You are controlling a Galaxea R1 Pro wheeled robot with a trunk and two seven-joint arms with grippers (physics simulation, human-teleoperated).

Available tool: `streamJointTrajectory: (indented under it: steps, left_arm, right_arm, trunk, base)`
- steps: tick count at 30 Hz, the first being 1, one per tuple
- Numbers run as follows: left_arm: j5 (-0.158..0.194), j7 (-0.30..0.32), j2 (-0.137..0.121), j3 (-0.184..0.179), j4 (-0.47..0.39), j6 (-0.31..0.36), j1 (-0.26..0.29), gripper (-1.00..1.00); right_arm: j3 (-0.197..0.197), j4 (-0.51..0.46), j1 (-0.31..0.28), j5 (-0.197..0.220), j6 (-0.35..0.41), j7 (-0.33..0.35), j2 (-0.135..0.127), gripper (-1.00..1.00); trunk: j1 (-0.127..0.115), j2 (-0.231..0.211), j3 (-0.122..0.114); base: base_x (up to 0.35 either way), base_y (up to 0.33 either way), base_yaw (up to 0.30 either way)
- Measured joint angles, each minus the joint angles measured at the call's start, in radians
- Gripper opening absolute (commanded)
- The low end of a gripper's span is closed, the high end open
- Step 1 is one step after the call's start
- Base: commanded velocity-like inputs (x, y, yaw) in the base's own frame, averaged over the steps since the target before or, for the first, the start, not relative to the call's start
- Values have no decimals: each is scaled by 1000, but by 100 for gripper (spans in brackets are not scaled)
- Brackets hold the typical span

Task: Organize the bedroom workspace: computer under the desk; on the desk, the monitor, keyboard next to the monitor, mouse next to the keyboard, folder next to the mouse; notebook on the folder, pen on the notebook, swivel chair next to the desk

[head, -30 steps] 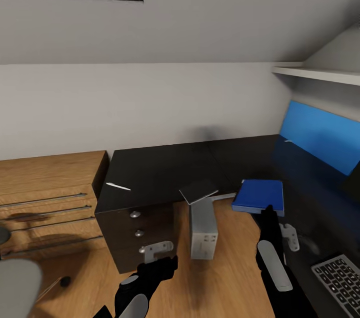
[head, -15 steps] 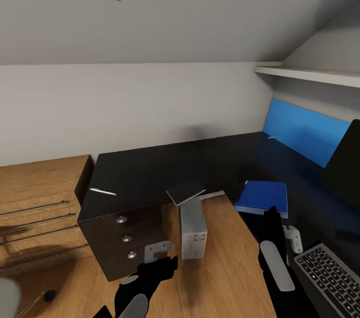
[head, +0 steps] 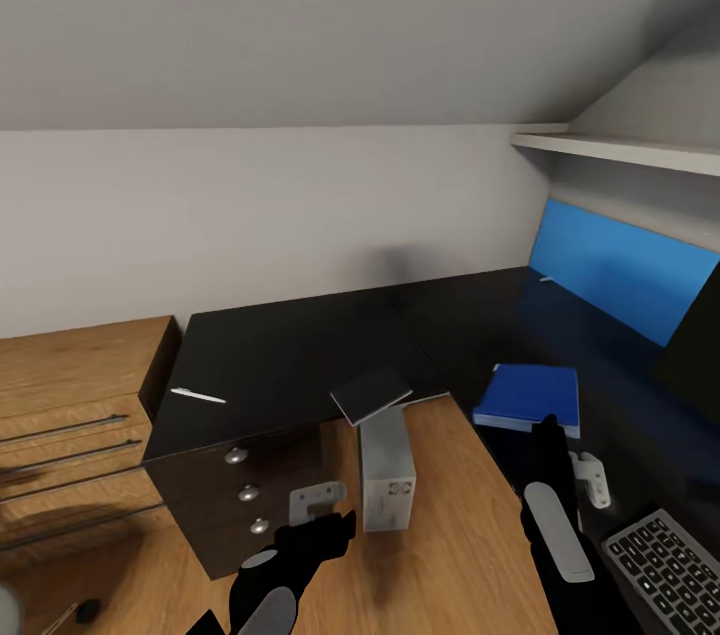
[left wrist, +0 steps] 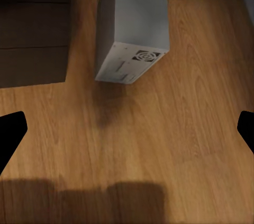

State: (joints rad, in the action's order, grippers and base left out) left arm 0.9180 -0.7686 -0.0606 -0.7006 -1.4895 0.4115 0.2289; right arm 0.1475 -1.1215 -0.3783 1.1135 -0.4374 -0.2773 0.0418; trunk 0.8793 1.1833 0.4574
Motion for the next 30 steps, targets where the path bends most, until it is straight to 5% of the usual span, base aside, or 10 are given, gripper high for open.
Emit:
streamJointTrajectory:
  steps: [22,30]
  left_arm:
    - [0,0,1,-2,0,0,0,100]
    - [0,0,1,-36,0,-1,0,100]
  right_arm:
    - [1,3,0,-1,1,-7,-6,-100]
    - [1,3,0,-1,1,-7,-7,-100]
  trunk:
    - [0,0,0]
    - [0,0,0]
  base:
    - [46,0,0]
    - [30,0,0]
